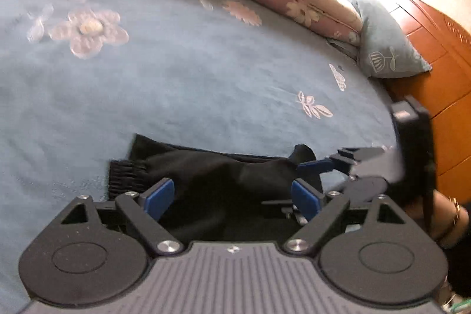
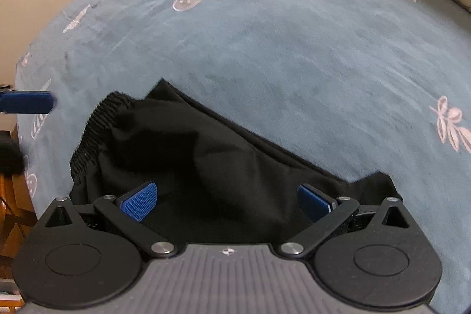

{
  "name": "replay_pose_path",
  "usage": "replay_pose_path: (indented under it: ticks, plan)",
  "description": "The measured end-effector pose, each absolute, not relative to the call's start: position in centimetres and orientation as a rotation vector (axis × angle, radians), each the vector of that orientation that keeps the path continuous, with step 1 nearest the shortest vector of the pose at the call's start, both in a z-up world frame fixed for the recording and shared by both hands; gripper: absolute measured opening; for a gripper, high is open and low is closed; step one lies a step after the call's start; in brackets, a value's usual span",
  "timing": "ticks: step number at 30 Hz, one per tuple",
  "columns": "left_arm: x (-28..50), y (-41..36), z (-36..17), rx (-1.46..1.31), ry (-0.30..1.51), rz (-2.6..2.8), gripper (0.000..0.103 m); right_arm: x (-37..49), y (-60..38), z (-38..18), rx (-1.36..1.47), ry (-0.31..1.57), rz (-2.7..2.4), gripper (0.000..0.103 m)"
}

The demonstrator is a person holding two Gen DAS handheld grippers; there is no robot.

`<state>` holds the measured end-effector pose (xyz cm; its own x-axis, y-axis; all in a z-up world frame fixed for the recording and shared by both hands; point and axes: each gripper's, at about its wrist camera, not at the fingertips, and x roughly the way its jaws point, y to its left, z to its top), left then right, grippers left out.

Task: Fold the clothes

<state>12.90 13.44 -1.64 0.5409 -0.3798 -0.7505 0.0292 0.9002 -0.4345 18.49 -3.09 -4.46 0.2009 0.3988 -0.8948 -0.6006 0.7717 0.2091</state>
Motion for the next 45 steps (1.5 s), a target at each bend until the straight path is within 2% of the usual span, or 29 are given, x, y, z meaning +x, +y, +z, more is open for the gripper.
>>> replay_pose_path:
  ticks: [10,17,22,29,35,45]
  plan:
    - [15.6,13.7,-7.4,-0.436,1.102,-0.134,0.087,17.7,-5.0,-5.0,-0.191,1.215,0.658,0.103]
    - [15.5,13.0,-6.5,-0.389,1.121,-0.145,0.087,17.3,-6.1,-5.4,-0.168,1.23,0.634,0.103]
    - [15.4,12.2,-4.4,-0.35,1.068,-0.18,0.087,17.2,-6.3,-5.3,-0.166,1.229,0.633,0.103]
    - [16.3,11.9,-4.6,-0.347,1.047,-0.178,0.087,17.1,-6.2,-4.7,-0.184,1.221,0.649,0.103]
    - [18.1,12.4,-7.6,-0.342,1.101,-0.165,0.087,16.7,-6.2,-4.6,-0.183,1.221,0.652,0.103]
    - [14.0,12.5,-3.3,-0.3,1.039,-0.144,0.087,15.1,-6.1,-4.0,-0.168,1.219,0.663,0.103]
